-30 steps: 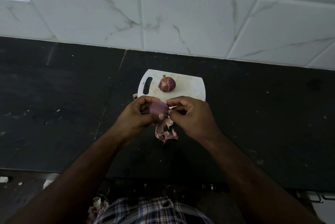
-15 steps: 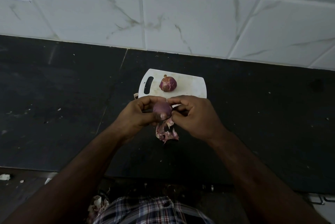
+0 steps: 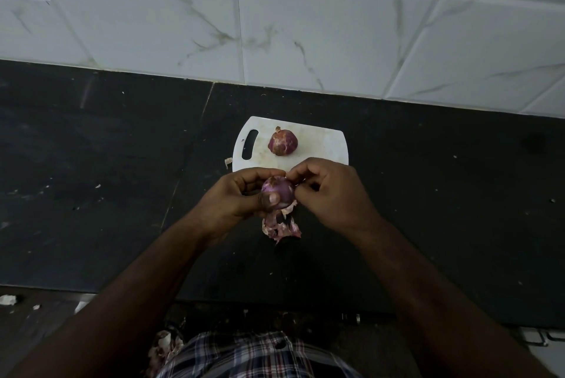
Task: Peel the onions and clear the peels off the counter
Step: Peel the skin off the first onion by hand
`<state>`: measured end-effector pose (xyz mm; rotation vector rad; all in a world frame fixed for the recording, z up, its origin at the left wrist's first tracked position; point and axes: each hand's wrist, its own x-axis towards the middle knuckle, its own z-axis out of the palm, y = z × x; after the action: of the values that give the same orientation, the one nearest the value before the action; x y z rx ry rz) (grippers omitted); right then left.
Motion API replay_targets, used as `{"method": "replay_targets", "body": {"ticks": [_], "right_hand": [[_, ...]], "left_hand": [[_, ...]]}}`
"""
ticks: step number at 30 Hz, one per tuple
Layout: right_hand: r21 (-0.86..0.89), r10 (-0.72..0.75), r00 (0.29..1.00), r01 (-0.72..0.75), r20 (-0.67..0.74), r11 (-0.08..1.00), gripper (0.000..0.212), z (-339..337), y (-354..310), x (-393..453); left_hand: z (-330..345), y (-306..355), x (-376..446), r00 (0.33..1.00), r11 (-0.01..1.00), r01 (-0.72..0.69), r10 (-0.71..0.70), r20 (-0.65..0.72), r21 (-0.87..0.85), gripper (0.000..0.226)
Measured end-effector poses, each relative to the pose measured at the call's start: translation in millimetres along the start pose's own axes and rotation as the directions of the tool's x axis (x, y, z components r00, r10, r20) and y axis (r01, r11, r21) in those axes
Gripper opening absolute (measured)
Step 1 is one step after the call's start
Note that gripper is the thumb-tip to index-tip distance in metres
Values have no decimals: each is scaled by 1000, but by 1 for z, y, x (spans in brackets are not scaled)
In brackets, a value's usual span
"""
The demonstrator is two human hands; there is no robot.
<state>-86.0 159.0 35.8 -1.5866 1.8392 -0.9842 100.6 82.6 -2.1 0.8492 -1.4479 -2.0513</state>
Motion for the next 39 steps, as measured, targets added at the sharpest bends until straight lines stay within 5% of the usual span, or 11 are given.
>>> {"method": "replay_targets", "body": {"ticks": [3,20,26,34,39], "right_hand": [[153,83,995,-91,54,984,18,-3,2,1],[1,55,998,-55,-5,998,24,3,-1,0],[215,120,992,-125,34,969,16,-1,10,2],[184,57,997,-46,-55,982,19,6,9,-3],[-31,-26,993,23,-118,999,23,8,5,-3]], "left_hand": [[0,0,0,1000,999,-5,6,-30,36,50],[4,0,3,998,981,-56,60,-13,188,52],[4,-1,3,995,992,-44,54,-80,117,51],[0,-5,2,995,994,-58,65,-81,89,51],[-4,-4,0,999,999,-45,45,-9,-25,49]]}}
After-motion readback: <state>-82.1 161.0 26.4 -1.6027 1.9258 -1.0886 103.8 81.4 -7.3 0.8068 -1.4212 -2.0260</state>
